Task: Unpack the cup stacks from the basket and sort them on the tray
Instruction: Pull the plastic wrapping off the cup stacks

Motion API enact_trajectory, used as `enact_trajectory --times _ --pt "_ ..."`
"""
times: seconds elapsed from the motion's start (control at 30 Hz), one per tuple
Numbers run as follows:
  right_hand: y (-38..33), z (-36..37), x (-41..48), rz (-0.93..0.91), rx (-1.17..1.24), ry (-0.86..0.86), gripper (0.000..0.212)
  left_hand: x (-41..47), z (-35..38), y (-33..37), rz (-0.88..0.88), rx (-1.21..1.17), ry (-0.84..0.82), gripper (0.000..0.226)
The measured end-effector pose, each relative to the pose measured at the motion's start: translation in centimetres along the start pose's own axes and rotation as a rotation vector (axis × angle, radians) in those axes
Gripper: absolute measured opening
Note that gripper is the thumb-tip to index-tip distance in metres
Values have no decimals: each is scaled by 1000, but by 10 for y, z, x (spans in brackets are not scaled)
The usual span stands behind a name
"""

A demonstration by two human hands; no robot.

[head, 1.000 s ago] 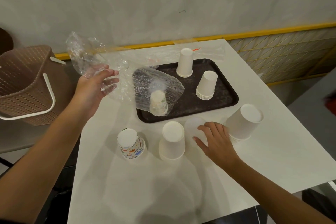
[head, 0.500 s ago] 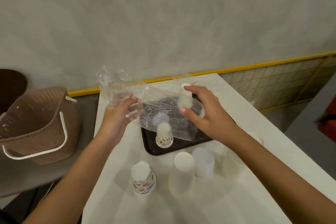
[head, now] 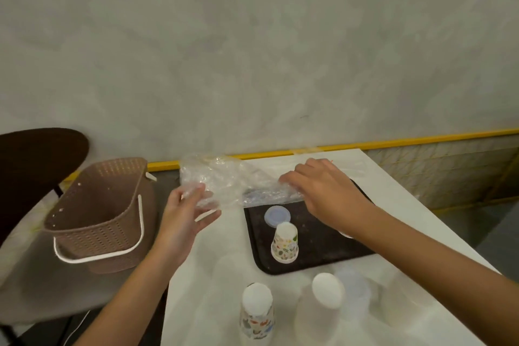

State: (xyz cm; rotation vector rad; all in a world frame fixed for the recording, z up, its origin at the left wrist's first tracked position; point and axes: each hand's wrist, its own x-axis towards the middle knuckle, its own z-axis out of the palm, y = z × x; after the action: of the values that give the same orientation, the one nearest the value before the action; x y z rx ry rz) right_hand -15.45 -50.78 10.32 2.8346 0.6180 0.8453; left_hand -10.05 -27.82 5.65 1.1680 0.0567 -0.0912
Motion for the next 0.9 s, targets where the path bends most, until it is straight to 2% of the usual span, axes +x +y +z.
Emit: enact_trajectory --times 0.1,0.23,0.3,0.37,0.5,0.57,0.63,0.8,0.9 --pt "12 7 2 -6 -13 -40 58 14 -15 -3 70 183 54 30" --pt "42 18 4 -24 -58 -97 59 32 -16 -7 186 396 88 37" --pt "64 23 9 -27 -91 -95 58 44 -9 -6 236 479 65 33" --pt "92 28 18 -30 -103 -82 55 58 8 -4 264 523 30 19" --pt "157 36 33 23 -77 -17 44 89 65 3 265 447 -61 13" --pt "194 41 34 119 0 -21 36 105 96 4 261 392 -88 17" --pt "231 50 28 289 85 -37 33 117 123 -3 246 425 -86 22" --pt "303 89 -3 568 174 -120 37 135 178 -35 204 538 -138 14" --pt "334 122 -33 749 286 -104 40 141 195 -57 155 600 -154 14"
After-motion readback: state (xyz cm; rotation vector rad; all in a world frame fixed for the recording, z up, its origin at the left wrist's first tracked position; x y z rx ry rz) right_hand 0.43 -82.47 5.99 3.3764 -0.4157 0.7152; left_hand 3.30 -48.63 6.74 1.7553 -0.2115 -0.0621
